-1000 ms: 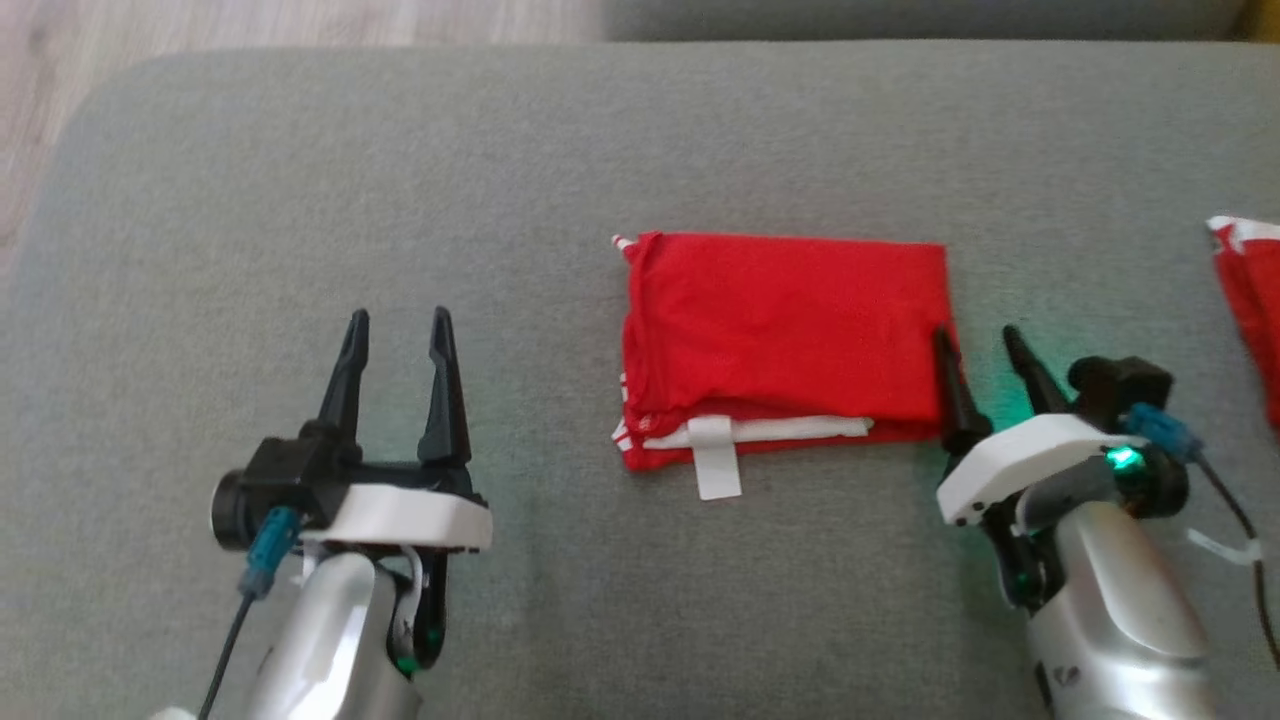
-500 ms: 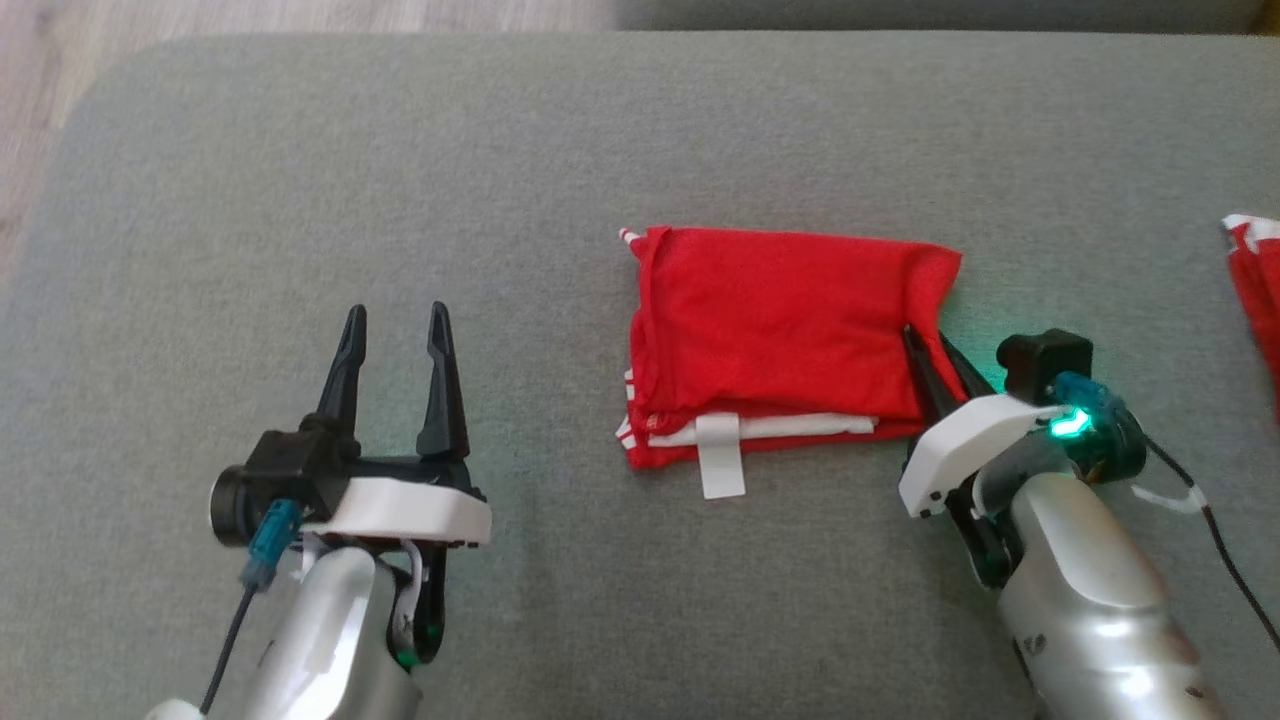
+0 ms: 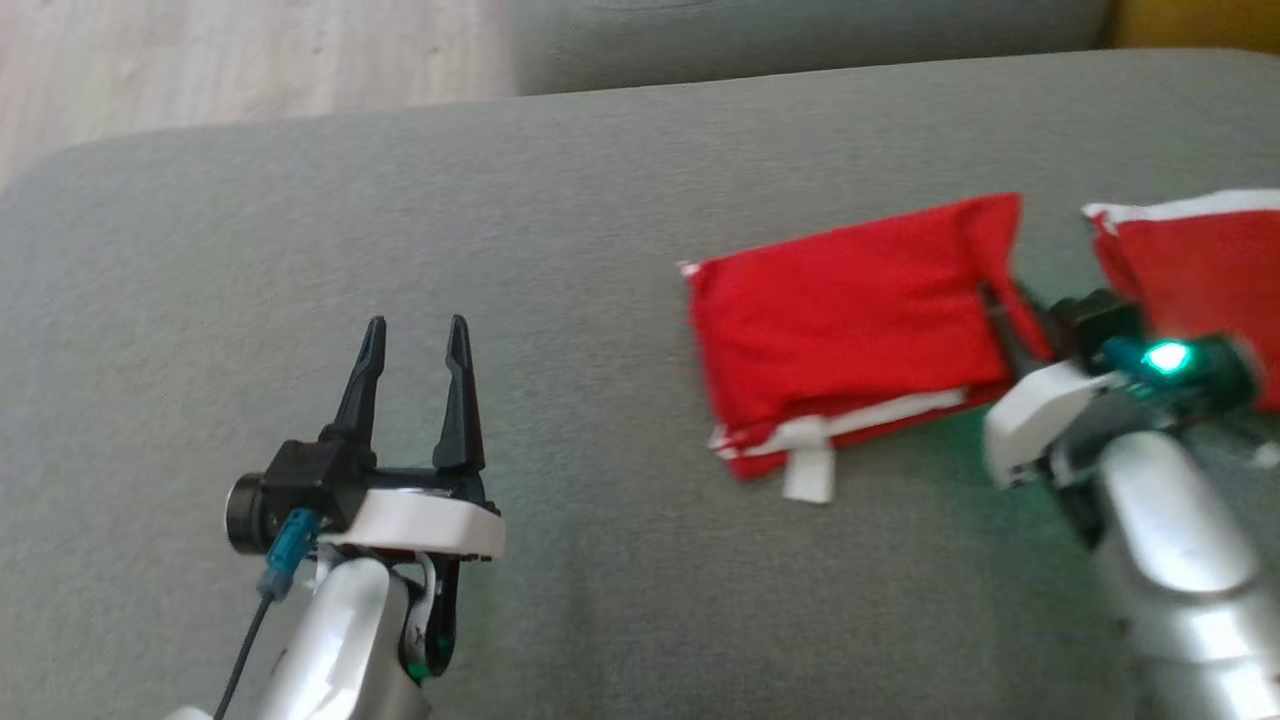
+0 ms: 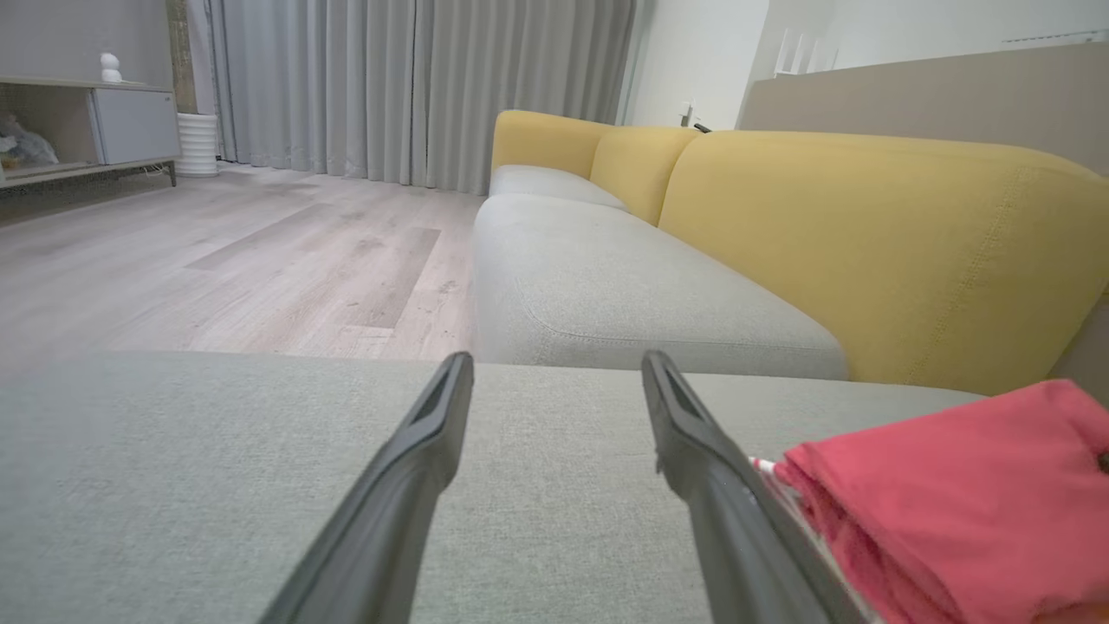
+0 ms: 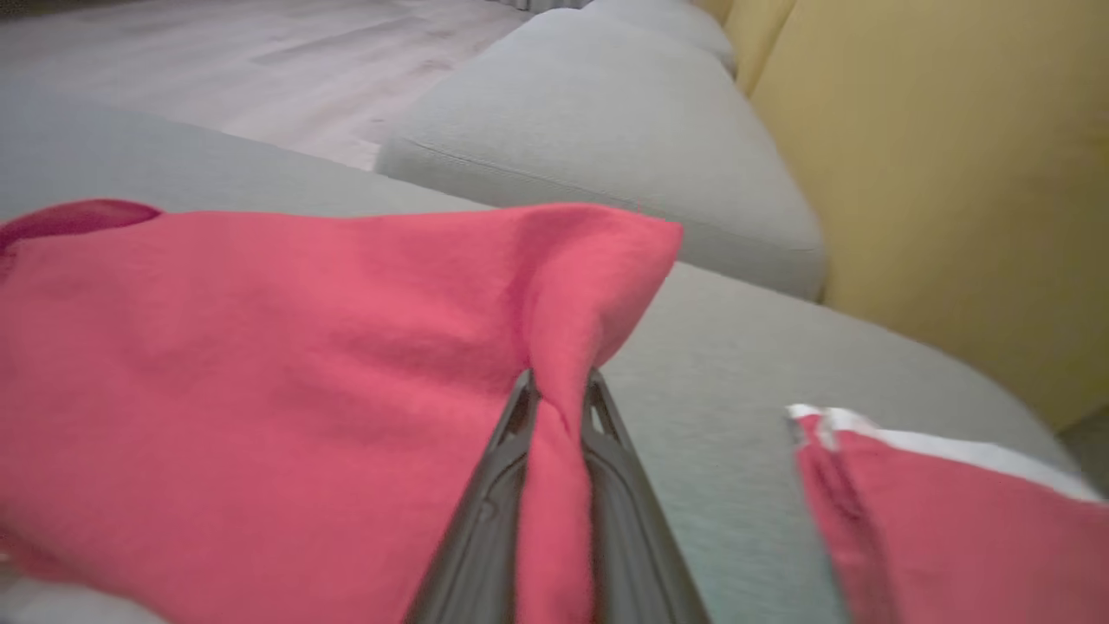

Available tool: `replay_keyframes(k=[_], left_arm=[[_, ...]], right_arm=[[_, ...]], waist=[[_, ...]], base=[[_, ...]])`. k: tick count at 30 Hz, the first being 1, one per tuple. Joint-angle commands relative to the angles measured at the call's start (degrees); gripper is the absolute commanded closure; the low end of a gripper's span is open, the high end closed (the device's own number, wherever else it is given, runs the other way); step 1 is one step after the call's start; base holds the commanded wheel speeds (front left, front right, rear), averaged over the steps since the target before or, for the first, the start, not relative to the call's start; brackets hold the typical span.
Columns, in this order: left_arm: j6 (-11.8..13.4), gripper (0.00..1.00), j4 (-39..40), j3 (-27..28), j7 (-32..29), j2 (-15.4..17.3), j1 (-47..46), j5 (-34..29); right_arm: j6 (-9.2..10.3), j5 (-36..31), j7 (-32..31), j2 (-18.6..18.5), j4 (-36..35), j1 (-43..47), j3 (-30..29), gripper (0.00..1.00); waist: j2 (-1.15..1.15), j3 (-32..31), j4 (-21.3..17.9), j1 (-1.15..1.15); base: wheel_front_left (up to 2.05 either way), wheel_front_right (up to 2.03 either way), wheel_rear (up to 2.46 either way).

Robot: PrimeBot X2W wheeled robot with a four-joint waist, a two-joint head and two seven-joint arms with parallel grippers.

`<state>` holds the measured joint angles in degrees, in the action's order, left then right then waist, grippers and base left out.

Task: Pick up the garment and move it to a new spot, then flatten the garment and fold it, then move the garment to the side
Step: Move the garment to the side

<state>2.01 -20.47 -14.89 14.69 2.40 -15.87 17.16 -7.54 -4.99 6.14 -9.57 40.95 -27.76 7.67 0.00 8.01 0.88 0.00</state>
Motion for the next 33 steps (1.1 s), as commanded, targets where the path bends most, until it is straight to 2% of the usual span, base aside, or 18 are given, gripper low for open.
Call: replay_keyframes(k=[1, 7, 11, 14, 23, 28, 29, 30, 31, 33], left_arm=[[0.2, 0.00, 1.8, 1.4, 0.3, 0.5, -0.5, -0.3], [-0.2, 0.00, 2.4, 1.7, 0.3, 0.5, -2.1, -1.2], [-0.5, 0.00, 2.8, 2.9, 0.3, 0.5, -3.9, -1.5], [-1.1, 0.00, 2.8, 3.7, 0.3, 0.5, -4.9, -2.2], [-2.6, 0.00, 2.6, 5.1, 0.3, 0.5, -6.9, -1.9], [-3.0, 0.00, 2.4, 5.9, 0.3, 0.5, -7.1, -2.6], [-3.0, 0.00, 2.3, 6.1, 0.3, 0.5, -7.1, -2.7], [-3.1, 0.00, 2.3, 6.3, 0.3, 0.5, -7.1, -2.8], [-3.1, 0.00, 2.2, 6.4, 0.3, 0.5, -7.1, -2.9], [-3.2, 0.00, 2.1, 6.5, 0.3, 0.5, -7.1, -3.0]], right_arm=[[0.05, -0.1, -1.3, -2.9, -3.8, -0.9, 1.5, 1.00], [0.05, 2.5, -7.4, -15.5, -11.2, -2.3, 0.8, 1.00], [0.05, 2.8, -10.4, -23.7, -12.5, -2.6, -0.3, 1.00], [0.05, 2.9, -11.3, -27.9, -11.9, -3.3, -1.8, 1.00], [0.05, -1.7, -13.3, -32.8, -7.0, -4.3, -9.5, 1.00], [0.05, -2.9, -12.7, -31.8, -5.2, -4.4, -12.6, 1.00], [0.05, -3.2, -12.4, -31.2, -5.4, -4.5, -12.8, 0.68], [0.05, -3.6, -12.0, -30.7, -5.8, -4.6, -13.1, 0.04], [0.05, -3.9, -11.8, -30.0, -6.2, -4.7, -13.5, 0.00], [0.05, -4.3, -11.5, -28.6, -7.0, -4.7, -13.8, 0.00]], waist=[[0.00, -0.2, -2.0, 0.00], [0.00, 3.3, -4.2, 0.00], [0.00, 6.3, -4.2, 0.00], [0.00, 8.4, -3.9, 0.00], [0.00, 11.7, -2.7, 0.00], [0.00, 12.1, -2.7, 0.00], [0.00, 12.1, -2.7, 0.00], [0.00, 12.1, -2.8, 0.00], [0.00, 12.0, -2.9, 0.00], [0.00, 11.6, -3.1, 0.00]], base=[[0.00, 0.00, 0.00], [0.00, 0.00, 0.00], [0.00, 0.00, 0.00], [0.00, 0.00, 0.00], [0.00, 0.00, 0.00], [0.00, 0.00, 0.00], [0.00, 0.00, 0.00], [0.00, 0.00, 0.00], [0.00, 0.00, 0.00], [0.00, 0.00, 0.00]])
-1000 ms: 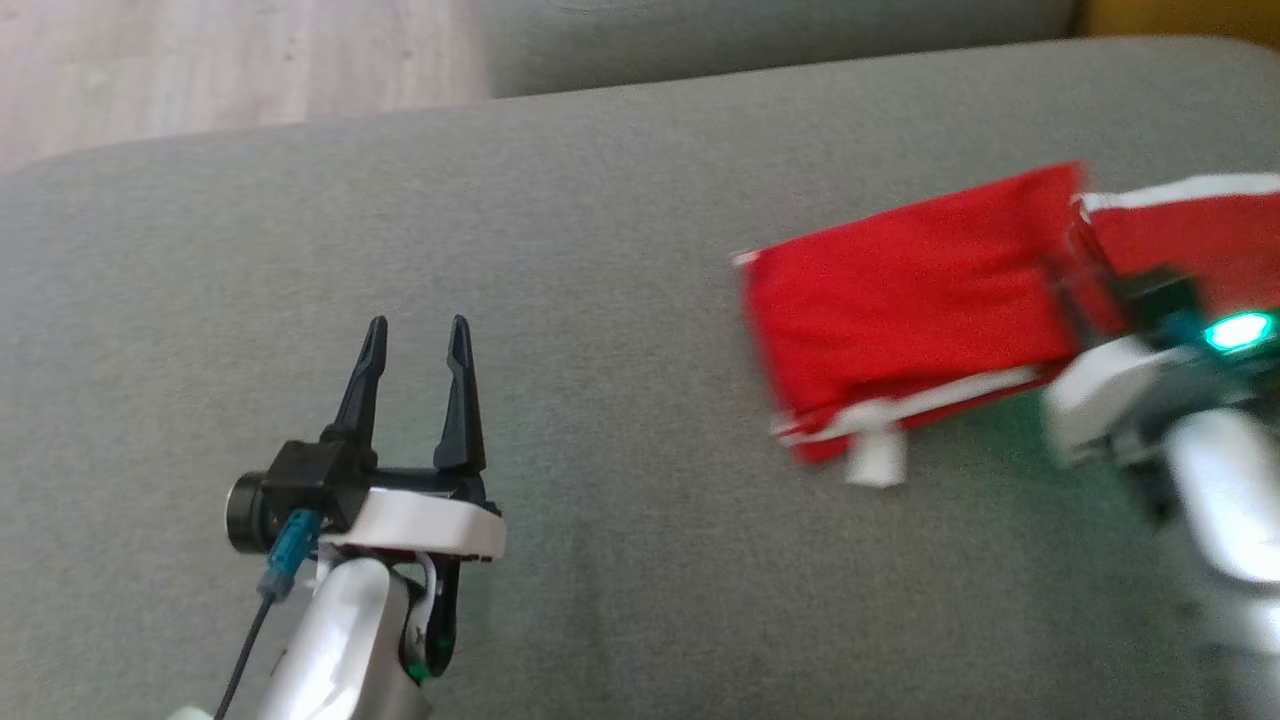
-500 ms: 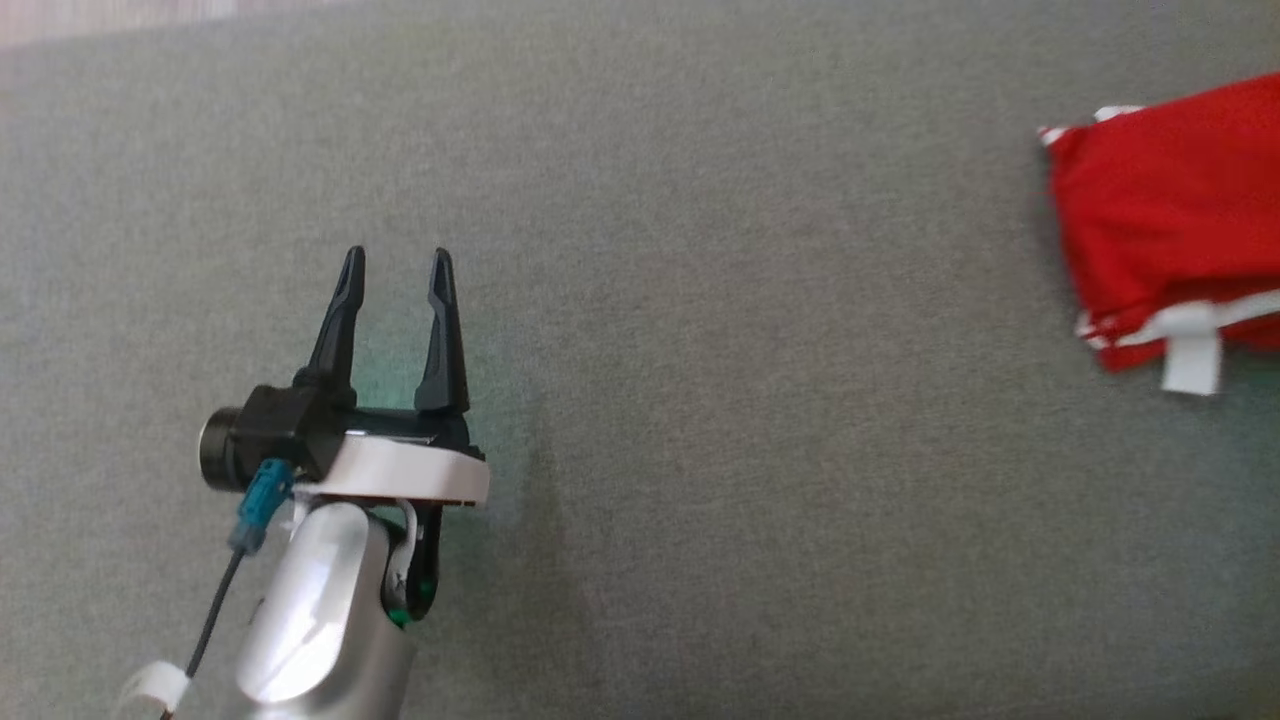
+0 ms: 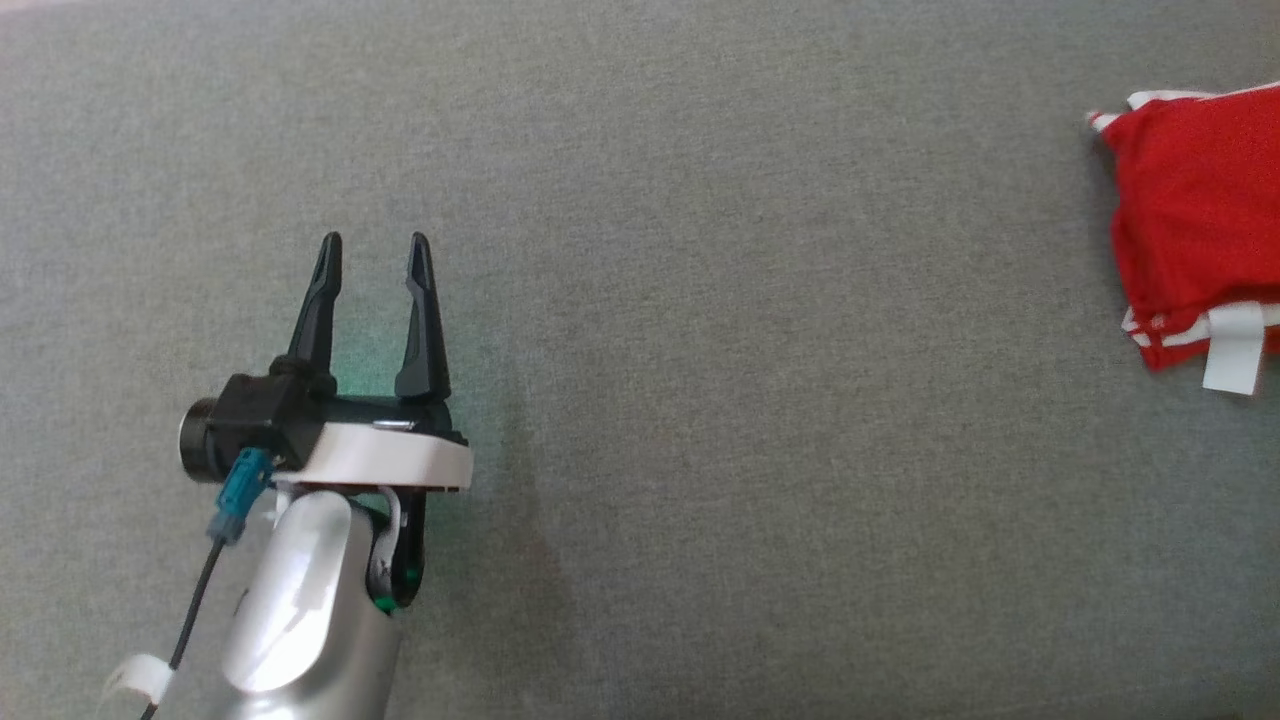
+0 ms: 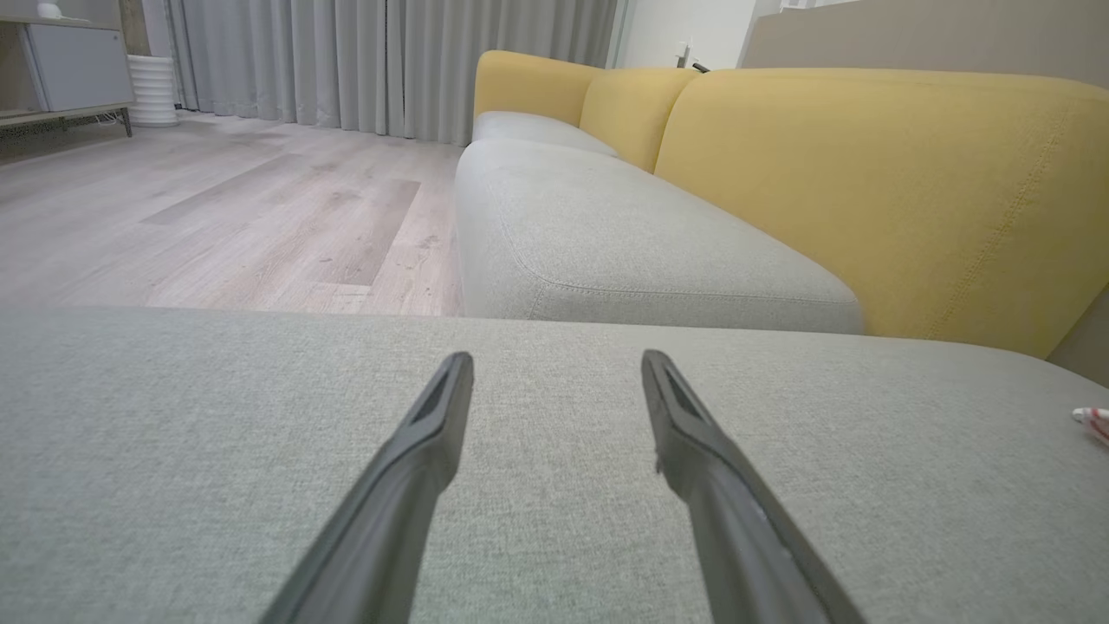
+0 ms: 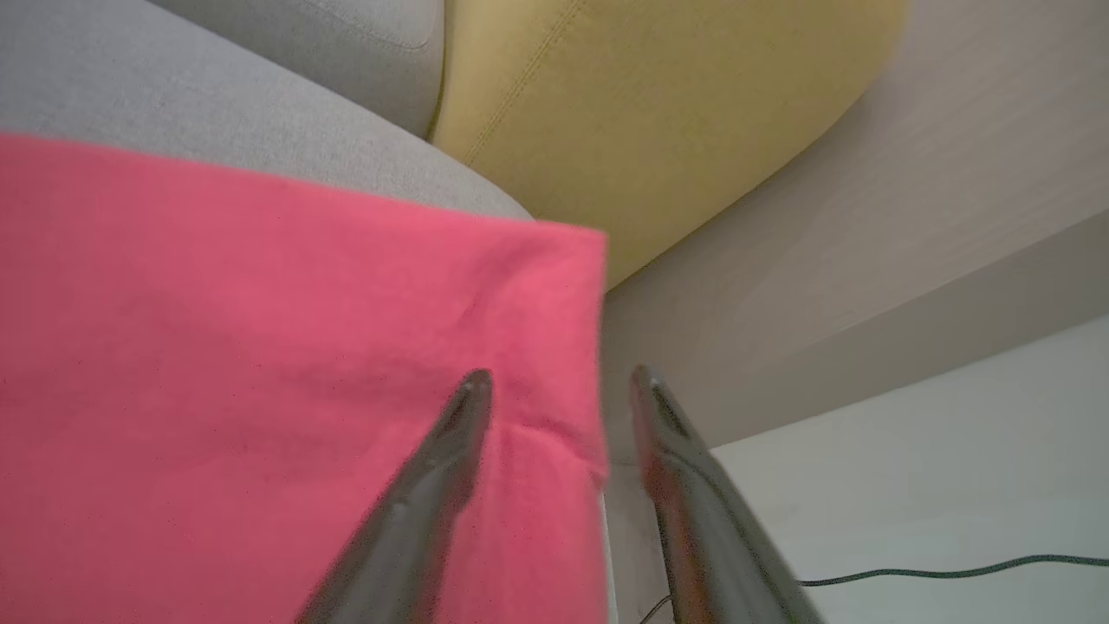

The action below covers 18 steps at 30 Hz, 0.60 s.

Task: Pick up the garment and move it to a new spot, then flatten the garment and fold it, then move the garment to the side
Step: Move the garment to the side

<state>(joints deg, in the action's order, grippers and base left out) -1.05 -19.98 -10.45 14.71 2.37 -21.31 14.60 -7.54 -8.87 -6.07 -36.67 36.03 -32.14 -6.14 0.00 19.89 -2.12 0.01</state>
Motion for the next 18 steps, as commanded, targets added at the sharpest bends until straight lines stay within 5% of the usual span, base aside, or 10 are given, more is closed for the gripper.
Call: replay_keyframes(k=[1, 10, 18], left_arm=[[-0.2, 0.00, 1.5, 2.1, 0.3, 0.5, -1.7, -0.4], [0.2, 0.00, 1.5, 1.9, 0.3, 0.5, -0.6, 0.6], [1.0, 0.00, 2.5, 1.4, 0.3, 0.5, 2.3, 1.2]], right_arm=[[0.05, -0.7, 0.8, -0.9, -2.7, -0.3, -0.1, 0.00], [0.05, 0.3, 1.9, 5.1, -11.9, 0.6, 0.9, 0.00], [0.05, 6.5, 2.5, 16.3, -25.5, 4.0, 1.7, 0.00]], waist=[[0.00, -0.6, -0.2, -0.01], [0.00, -5.8, -0.2, -0.01], [0.00, -12.7, 1.3, -0.01]], base=[[0.00, 0.00, 0.00], [0.00, 0.00, 0.00], [0.00, 0.00, 0.00]])
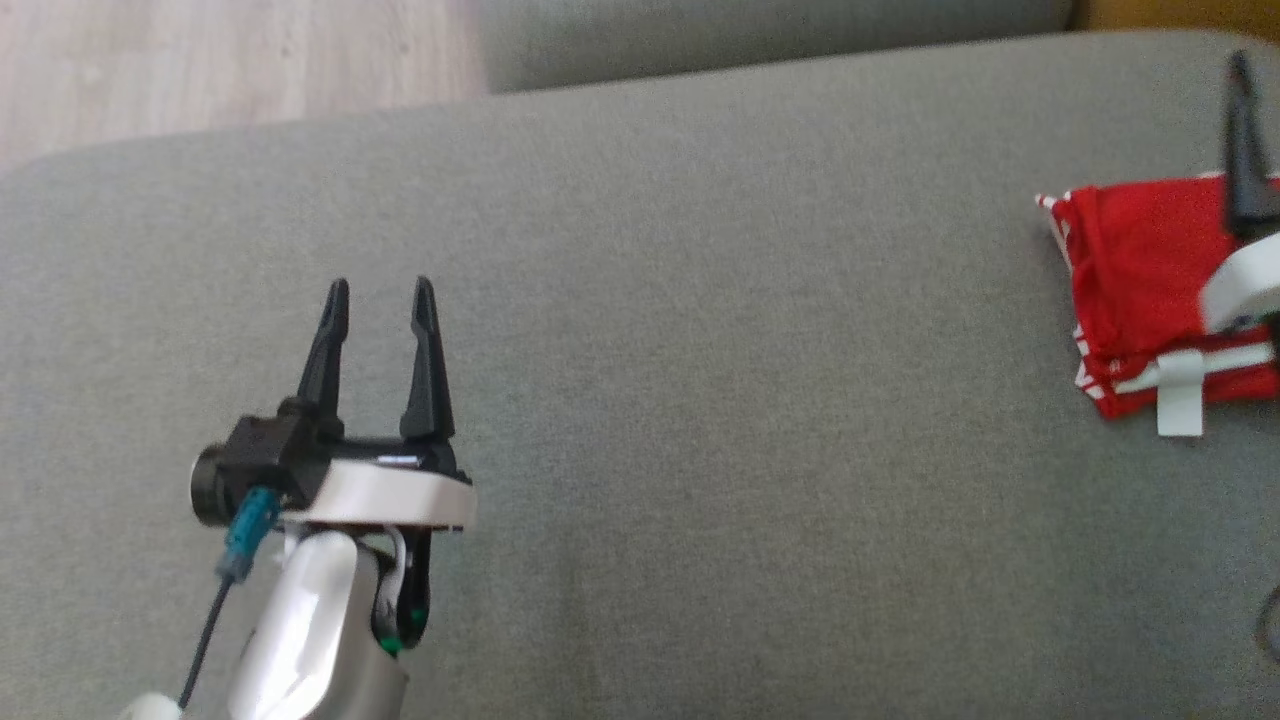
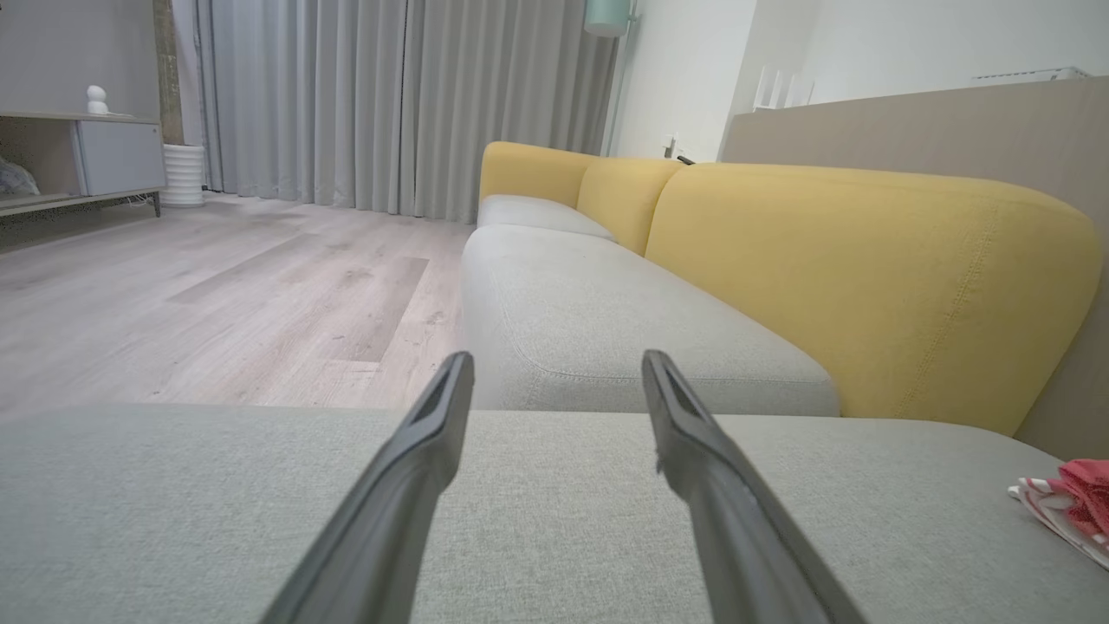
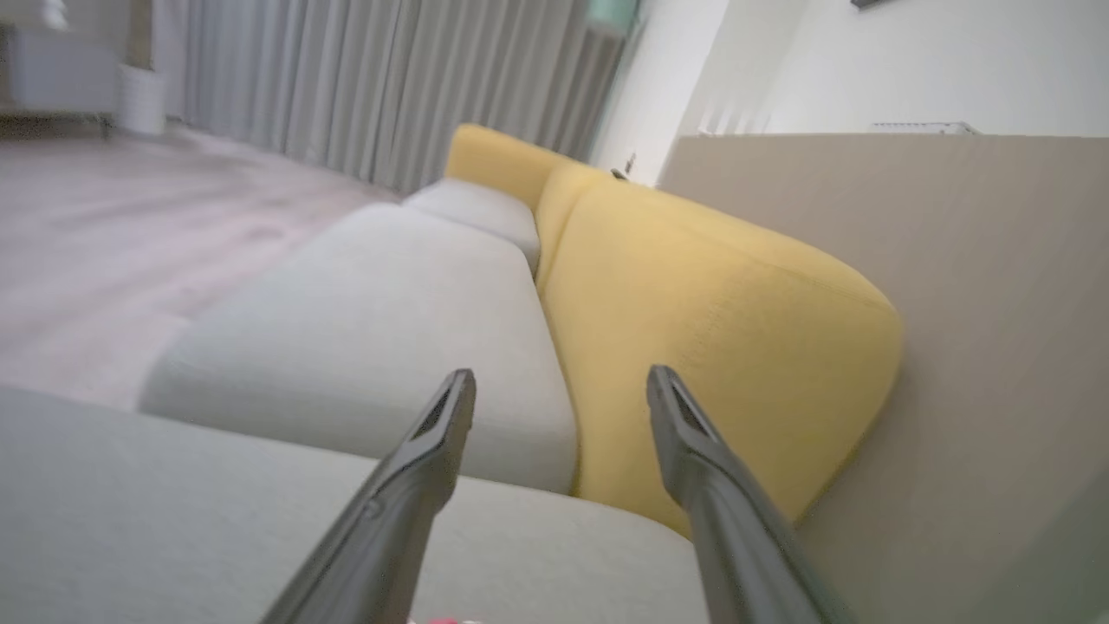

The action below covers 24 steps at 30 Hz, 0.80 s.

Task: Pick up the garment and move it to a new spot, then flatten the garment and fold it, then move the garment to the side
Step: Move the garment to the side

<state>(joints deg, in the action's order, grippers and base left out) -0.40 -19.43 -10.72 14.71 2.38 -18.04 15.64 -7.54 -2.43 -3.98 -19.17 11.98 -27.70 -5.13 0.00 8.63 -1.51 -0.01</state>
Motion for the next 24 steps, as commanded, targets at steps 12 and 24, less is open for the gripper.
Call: replay_keyframes(k=[12, 24], left_arm=[[1.6, 0.00, 3.7, 1.0, 0.3, 0.5, 5.8, 0.6], [2.6, 0.00, 5.2, 1.2, 0.3, 0.5, 9.9, 1.4]], right_arm=[[0.05, 8.0, 12.1, 16.0, -3.9, 16.0, 2.8, 0.00], [0.05, 13.5, 18.6, 16.3, 5.9, 21.2, 6.5, 0.00]], waist=[[0.00, -6.3, 3.0, 0.01], [0.00, -7.6, 3.9, 0.01]], base=[[0.00, 0.00, 0.00], [0.00, 0.00, 0.00]])
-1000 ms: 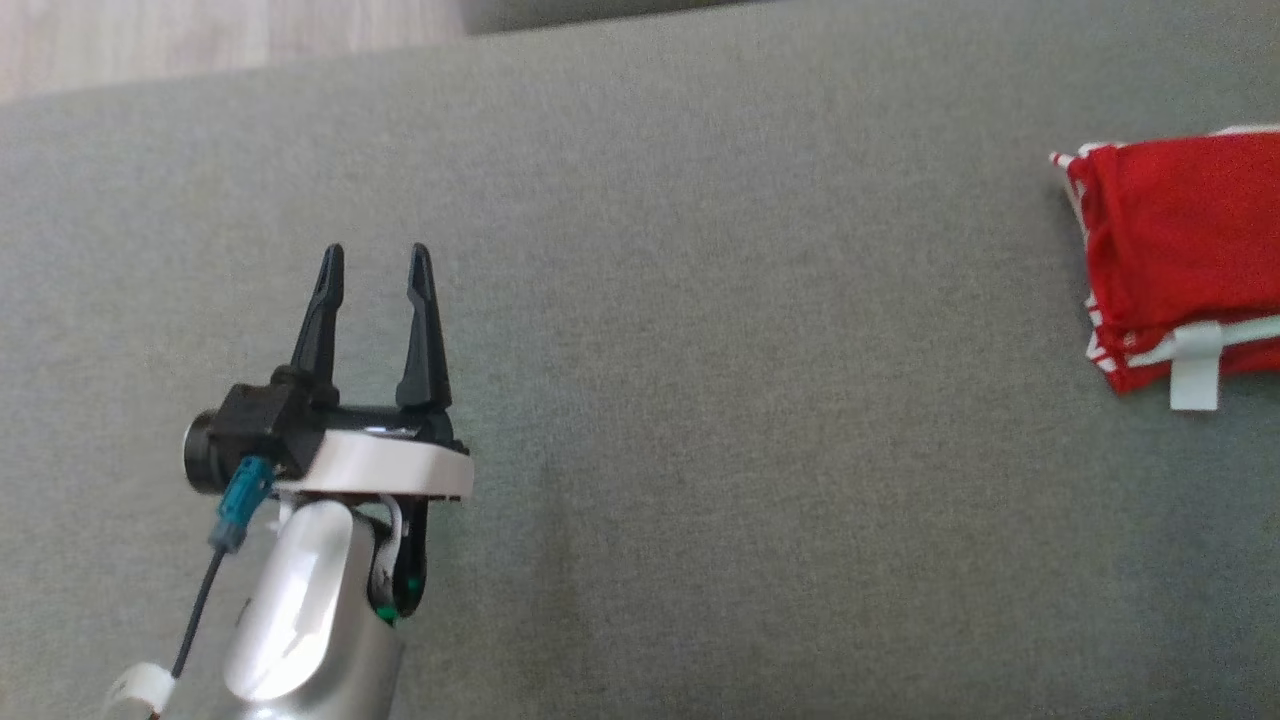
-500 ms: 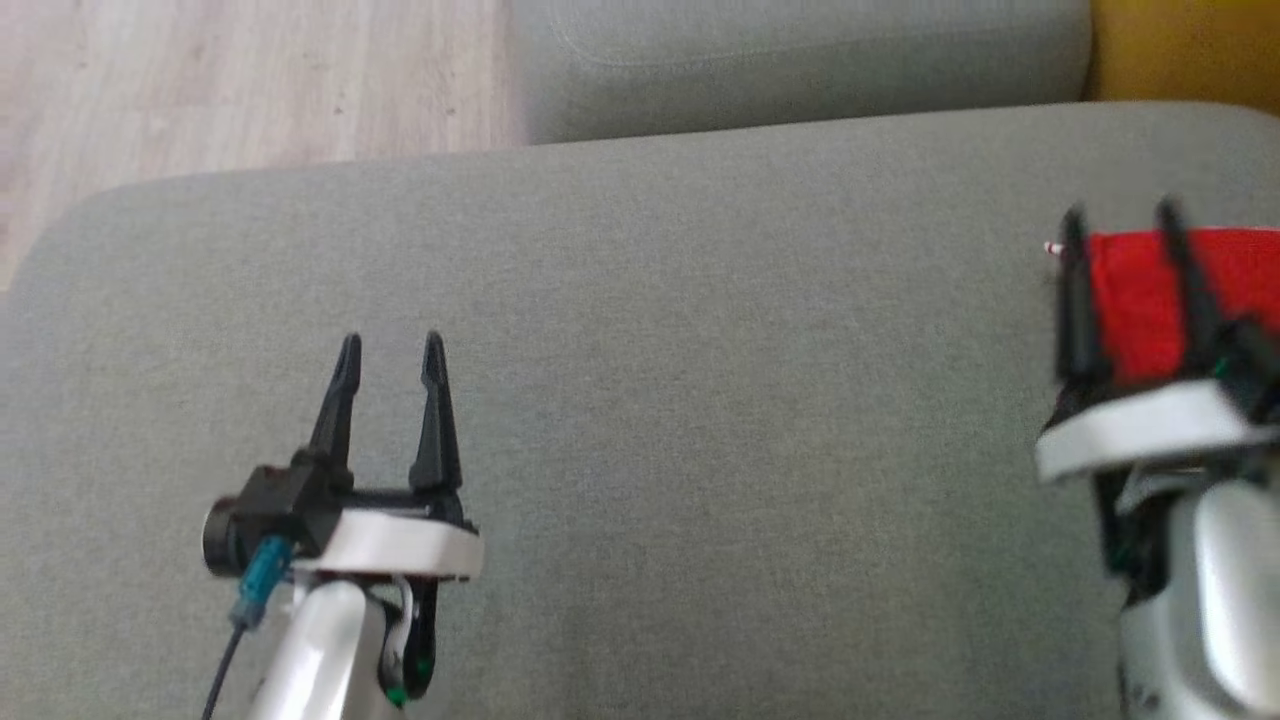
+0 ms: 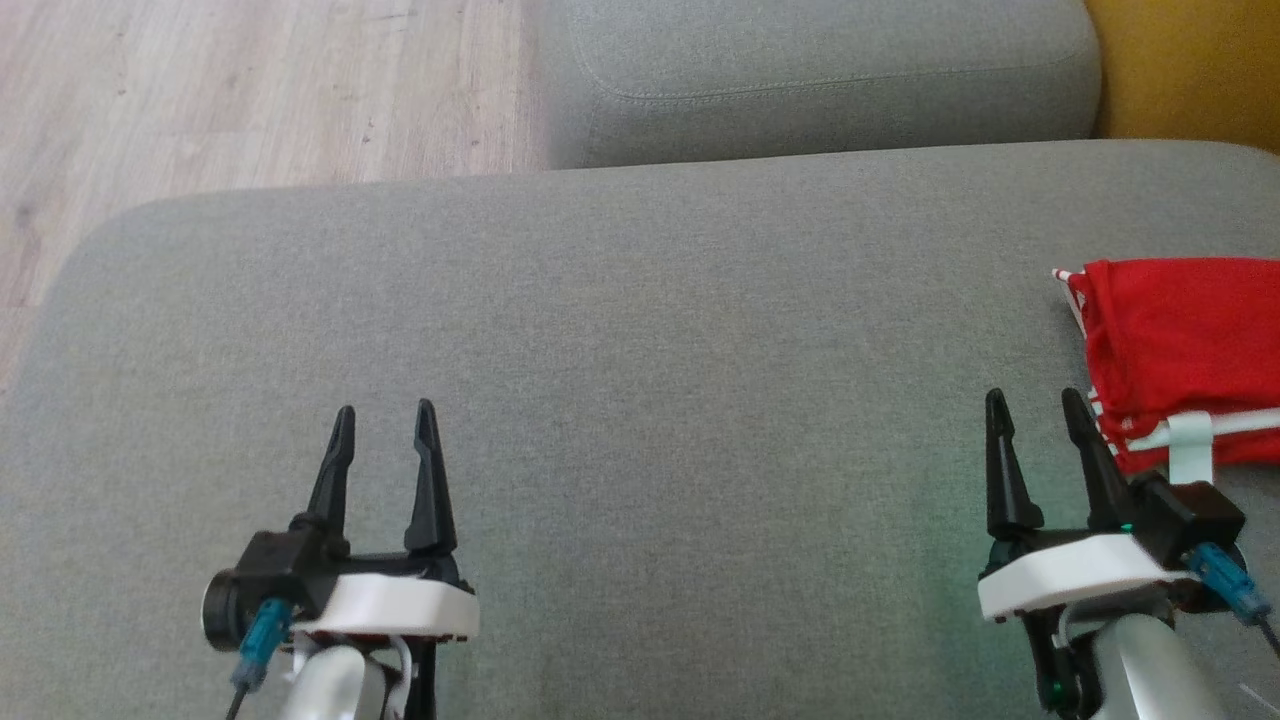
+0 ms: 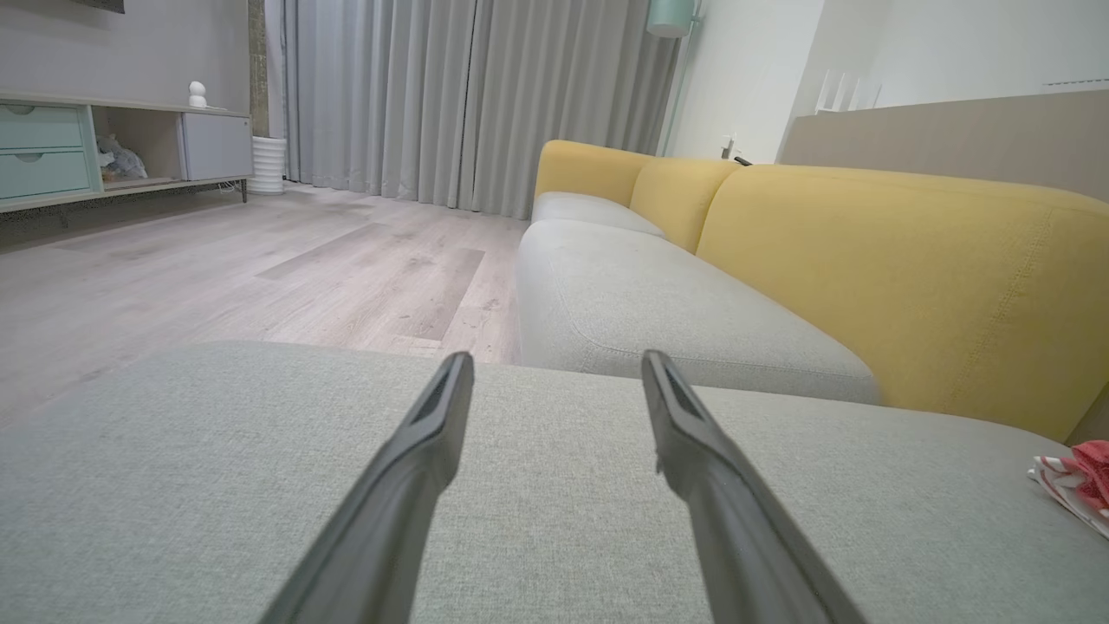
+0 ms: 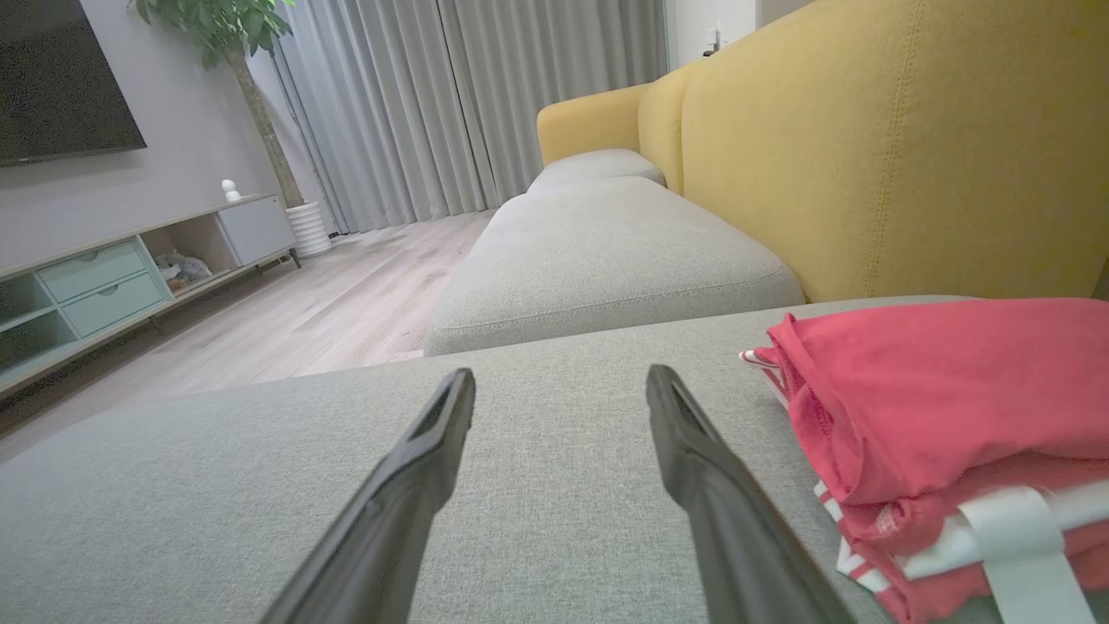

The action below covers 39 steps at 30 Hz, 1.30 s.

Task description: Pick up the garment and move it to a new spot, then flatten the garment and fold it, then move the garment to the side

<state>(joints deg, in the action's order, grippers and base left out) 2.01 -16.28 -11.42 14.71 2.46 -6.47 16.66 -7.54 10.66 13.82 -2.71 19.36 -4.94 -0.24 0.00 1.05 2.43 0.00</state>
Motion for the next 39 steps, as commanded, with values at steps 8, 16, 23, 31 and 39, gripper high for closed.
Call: replay_keyframes(k=[8, 16, 23, 31, 39], left_arm=[[0.3, 0.00, 2.0, 2.4, 0.3, 0.4, -1.5, 3.0], [0.3, 0.00, 1.8, 3.3, 0.3, 0.4, -1.9, 5.0], [-1.3, 0.00, 1.3, 3.6, 0.3, 0.4, -2.2, 5.6], [-2.5, 0.00, 0.3, 3.3, 0.3, 0.4, -1.9, 8.1], [-2.5, 0.00, 0.5, 3.4, 0.3, 0.4, -1.9, 8.9]], right_arm=[[0.05, 0.5, 1.1, -0.2, -0.9, -2.2, 1.8, 0.00], [0.05, 0.7, 1.2, -0.2, -1.8, -2.3, 2.1, 0.00], [0.05, 1.0, 1.2, -0.2, -2.3, -2.3, 2.3, 0.00], [0.05, 1.0, 1.2, -0.2, -2.5, -2.1, 2.6, 0.00], [0.05, 1.4, 1.2, -0.2, -2.3, -2.0, 2.9, 0.00]], waist=[[0.00, -0.1, -0.3, 0.00], [0.00, 0.2, -0.6, 0.00], [0.00, 0.4, -0.8, 0.00], [0.00, -0.1, -1.1, 0.00], [0.00, -0.1, -1.3, 0.00]], base=[[0.00, 0.00, 0.00], [0.00, 0.00, 0.00], [0.00, 0.00, 0.00], [0.00, 0.00, 0.00], [0.00, 0.00, 0.00]])
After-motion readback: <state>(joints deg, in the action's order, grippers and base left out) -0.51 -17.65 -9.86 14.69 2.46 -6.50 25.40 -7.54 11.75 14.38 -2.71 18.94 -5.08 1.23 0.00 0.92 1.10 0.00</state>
